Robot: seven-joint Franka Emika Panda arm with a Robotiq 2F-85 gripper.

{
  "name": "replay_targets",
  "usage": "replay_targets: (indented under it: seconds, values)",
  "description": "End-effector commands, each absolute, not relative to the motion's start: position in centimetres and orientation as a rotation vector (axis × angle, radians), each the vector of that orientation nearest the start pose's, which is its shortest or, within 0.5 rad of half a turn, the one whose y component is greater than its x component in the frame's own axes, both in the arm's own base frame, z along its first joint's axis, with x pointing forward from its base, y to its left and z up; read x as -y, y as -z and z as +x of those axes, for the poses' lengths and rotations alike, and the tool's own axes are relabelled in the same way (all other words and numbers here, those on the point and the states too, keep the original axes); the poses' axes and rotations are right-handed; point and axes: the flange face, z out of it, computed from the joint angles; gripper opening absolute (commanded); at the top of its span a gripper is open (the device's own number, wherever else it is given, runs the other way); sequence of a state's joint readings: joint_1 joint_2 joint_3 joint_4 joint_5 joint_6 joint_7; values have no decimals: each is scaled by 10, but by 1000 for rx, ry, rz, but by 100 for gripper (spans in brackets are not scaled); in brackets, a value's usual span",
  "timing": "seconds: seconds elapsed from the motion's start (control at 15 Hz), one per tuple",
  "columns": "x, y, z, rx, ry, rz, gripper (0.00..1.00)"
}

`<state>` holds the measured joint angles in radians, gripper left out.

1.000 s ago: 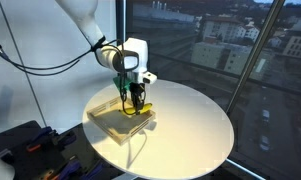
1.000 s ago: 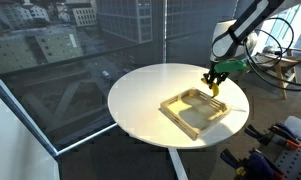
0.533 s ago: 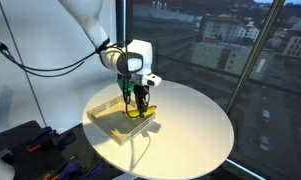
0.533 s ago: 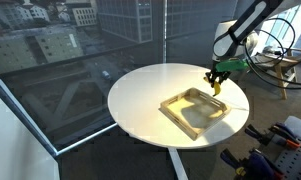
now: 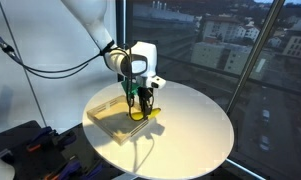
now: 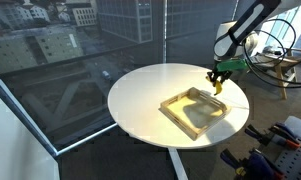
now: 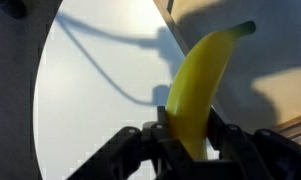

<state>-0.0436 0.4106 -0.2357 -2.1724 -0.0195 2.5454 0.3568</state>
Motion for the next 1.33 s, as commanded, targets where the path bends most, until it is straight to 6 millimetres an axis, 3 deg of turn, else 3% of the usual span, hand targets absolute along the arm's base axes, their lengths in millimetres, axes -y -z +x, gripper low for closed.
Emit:
replay_targets:
  seconds: [0.0, 0.27, 0.33, 1.07, 1.13, 1.27]
  values:
    - [162, -206, 545, -1004, -58, -3096, 16]
    - [159, -201, 540, -972, -42, -3102, 16]
    - [158, -201, 540, -971, -44, -3102, 41]
    - [158, -198, 539, -970, -52, -3103, 41]
    - [157, -200, 539, -970, -49, -3098, 16]
    - [159, -202, 541, -977, -44, -3087, 16]
